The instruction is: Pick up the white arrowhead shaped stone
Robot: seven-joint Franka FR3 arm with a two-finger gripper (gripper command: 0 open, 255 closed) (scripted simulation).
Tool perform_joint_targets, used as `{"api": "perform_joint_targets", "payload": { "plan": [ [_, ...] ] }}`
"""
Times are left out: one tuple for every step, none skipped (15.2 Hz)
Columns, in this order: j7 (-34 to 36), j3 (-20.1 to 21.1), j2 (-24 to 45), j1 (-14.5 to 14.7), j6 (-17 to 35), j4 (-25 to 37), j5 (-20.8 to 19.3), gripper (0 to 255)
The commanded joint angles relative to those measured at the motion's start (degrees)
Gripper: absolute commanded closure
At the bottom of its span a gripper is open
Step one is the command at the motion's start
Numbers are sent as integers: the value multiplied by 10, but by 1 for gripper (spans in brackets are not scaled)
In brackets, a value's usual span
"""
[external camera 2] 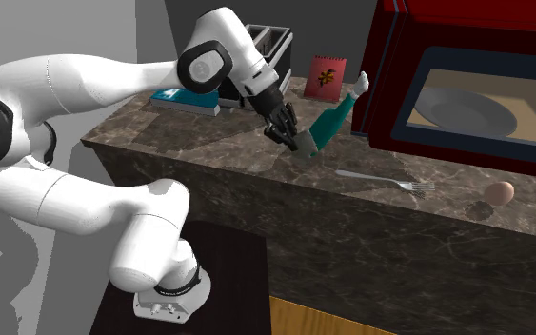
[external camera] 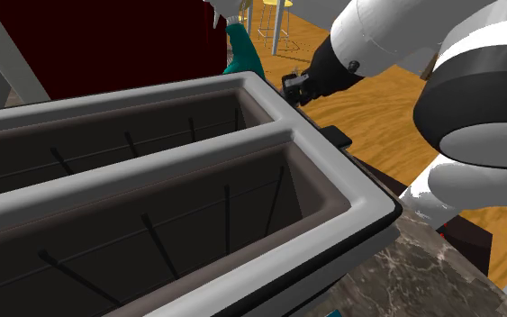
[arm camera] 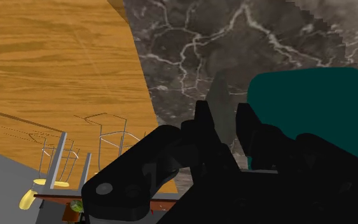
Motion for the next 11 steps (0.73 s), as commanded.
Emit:
{"api": "perform_joint_targets", "payload": {
  "plan": [
    [-5, -9, 0, -3, -13, 13, -5, 255],
    [-7, -13, 1, -5, -19, 21, -8, 255],
    [-9, -16, 2, -7, -25, 28, -11, 255],
    [-11, -20, 3, -9, -31, 35, -13, 255],
    [-13, -24, 5, -11, -36, 43, -16, 255],
    [-15, -27, 6, -13, -42, 50, -18, 255],
    [-16, -30, 8, -15, -48, 58, -20, 255],
    [-18, -34, 10, -17, -53, 66, -23, 255],
    [-20, -37, 11, -19, -59, 73, -25, 255],
    [-20, -37, 12, -19, -60, 75, -26, 255],
    [-20, -37, 12, -19, -60, 75, -26, 255]
  ]
}}
